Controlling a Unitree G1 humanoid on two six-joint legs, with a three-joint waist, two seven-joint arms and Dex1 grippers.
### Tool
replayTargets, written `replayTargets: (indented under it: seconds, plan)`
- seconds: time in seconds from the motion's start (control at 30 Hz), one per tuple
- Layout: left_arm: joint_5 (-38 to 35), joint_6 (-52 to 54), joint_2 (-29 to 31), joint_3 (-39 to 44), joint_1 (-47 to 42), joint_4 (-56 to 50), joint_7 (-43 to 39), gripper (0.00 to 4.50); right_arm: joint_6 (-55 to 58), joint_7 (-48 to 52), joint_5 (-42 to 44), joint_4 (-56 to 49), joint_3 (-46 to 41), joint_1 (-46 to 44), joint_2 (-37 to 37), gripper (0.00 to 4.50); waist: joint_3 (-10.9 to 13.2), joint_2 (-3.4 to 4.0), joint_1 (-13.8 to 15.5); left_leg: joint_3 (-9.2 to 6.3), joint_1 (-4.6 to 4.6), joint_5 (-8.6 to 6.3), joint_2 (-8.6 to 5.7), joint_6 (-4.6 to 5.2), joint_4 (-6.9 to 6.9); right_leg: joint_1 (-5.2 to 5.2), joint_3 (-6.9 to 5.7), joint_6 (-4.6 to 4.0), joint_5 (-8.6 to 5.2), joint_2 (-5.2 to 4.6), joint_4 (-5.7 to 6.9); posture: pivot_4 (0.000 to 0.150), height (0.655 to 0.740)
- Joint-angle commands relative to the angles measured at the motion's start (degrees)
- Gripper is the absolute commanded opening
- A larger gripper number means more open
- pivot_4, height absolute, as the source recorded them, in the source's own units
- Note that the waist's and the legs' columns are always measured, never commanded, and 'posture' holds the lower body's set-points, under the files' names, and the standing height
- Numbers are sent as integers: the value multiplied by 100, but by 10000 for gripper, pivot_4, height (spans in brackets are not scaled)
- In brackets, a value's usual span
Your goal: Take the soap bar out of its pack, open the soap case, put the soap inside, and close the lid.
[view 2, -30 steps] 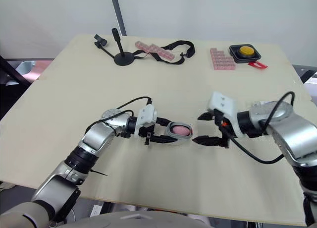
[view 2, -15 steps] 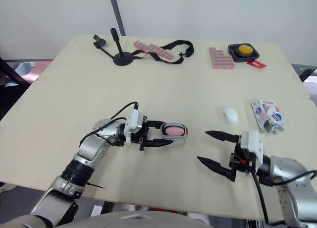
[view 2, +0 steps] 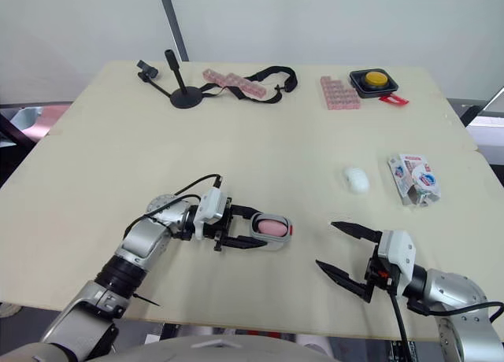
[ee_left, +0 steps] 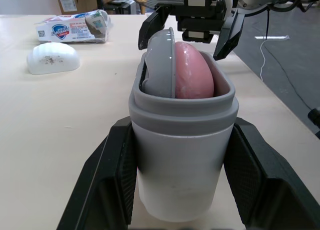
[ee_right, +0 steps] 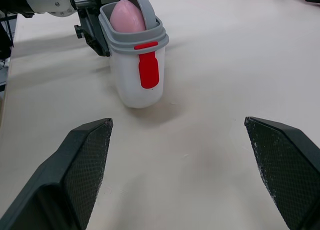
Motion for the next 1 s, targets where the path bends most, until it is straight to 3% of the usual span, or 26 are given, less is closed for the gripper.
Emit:
replayTargets:
  seconds: [0.03, 0.3, 0.67, 1.0]
  plan:
    - [-134, -277, -99, 268, -156, 206, 5, 19365, 52, -160, 258, -48, -246, 8, -99, 45000, 0, 0, 5, 0, -1, 0, 0, 0, 0, 1, -1, 0, 0, 0, -2, 1500, 7385]
    - [-143, -828, -310, 450, -259, 421, 8, 19365, 949, -1408, 1142, 75, -1041, -443, 48, 45000, 0, 0, 15, -2, -4, 0, -6, 1, -4, 1, -3, 1, 1, -5, -10, 1500, 7385]
    - [-87, -778, -361, 442, -276, 410, 52, 19365, 3016, -3823, 610, -70, -638, -1800, -58, 45000, 1, 2, 13, -3, 1, 17, -10, -27, -28, 4, -6, 2, 1, -1, -23, 1500, 7385]
    - [-79, -701, -387, 409, -268, 343, 91, 19365, 3480, -4458, 15, 375, -167, -2438, 18, 45000, 1, 3, 72, -3, -11, 17, -16, -29, -36, 4, -11, 4, 2, -5, -33, 1500, 7385]
